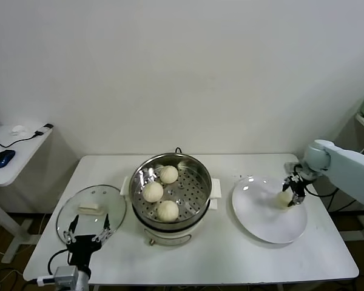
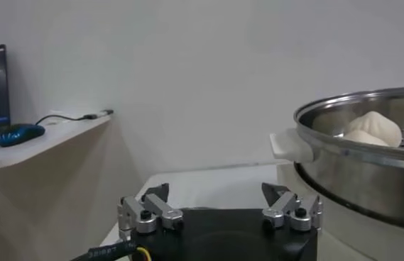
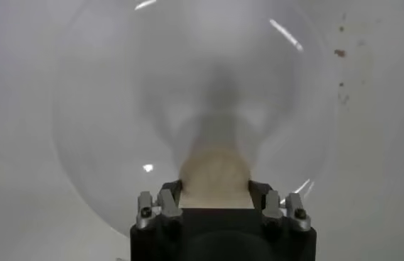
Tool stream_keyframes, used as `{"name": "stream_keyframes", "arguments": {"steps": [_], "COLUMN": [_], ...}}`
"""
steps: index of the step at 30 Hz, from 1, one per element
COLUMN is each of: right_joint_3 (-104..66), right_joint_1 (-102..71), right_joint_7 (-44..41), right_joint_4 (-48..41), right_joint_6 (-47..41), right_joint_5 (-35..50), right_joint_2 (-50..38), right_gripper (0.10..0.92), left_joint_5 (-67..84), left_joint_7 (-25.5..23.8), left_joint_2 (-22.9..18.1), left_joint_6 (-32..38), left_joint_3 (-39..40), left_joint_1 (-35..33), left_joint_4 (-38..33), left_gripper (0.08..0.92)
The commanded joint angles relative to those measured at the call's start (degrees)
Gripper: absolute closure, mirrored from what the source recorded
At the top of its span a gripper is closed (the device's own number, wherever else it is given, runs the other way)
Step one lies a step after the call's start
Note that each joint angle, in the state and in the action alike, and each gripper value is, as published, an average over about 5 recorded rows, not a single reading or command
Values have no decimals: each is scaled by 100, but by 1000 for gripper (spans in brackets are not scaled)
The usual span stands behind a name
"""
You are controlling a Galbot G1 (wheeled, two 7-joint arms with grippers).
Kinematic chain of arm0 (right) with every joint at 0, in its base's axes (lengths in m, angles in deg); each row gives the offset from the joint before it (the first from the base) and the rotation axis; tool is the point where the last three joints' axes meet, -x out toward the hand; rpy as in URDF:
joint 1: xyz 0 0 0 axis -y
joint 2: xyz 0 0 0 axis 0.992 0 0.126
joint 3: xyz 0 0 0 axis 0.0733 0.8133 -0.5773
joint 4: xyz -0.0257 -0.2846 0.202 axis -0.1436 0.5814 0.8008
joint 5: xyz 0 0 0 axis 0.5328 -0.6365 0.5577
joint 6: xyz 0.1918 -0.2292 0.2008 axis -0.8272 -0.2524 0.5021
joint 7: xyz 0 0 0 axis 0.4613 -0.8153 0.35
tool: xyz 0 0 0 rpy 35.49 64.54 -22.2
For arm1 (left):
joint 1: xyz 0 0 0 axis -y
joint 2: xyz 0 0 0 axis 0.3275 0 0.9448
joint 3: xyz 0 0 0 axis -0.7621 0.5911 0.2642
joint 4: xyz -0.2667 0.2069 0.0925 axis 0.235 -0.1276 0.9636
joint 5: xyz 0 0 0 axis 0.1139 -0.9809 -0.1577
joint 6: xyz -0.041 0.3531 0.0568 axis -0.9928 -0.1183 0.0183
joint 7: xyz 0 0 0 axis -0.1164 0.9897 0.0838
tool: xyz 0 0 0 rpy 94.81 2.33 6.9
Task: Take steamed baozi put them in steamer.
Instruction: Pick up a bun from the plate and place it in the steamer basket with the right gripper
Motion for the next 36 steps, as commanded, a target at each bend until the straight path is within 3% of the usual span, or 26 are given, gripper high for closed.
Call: {"name": "stream_keyframes", "arguments": {"steps": [1,9,16,25,36], "right_joint_3": [2466,3218,2817,2592,2732], "right_joint_1": [2962,4917,4914,3658,2783], "right_joint_7": [-30,77,663,1375,1655], "right_joint_4": [1189,2039,2697,2551,2213], "right_joint_6": [-344,-836,-1391,-1816,-2002], "right_joint_5": [2201,4354,5352,5315,4762], "right_joint_2": [399,1514,2608,3486,3545], "right_gripper": [380,380,380,380,381], "left_joint_5": [-3,1,36,58,74], "left_joint_7": [-2,0,6,-8,-9], "left_joint_2": [0,-9,44,41,13], "left_joint_6": [-3,-5,10,-5,14], "left_joint_3": [-16,37,40,89,82], "left_joint_1": [-14,6,-4,47,8], "left_joint_4": [13,-35,-91,-142,-154], "left_gripper": [177,177,177,177,177]}}
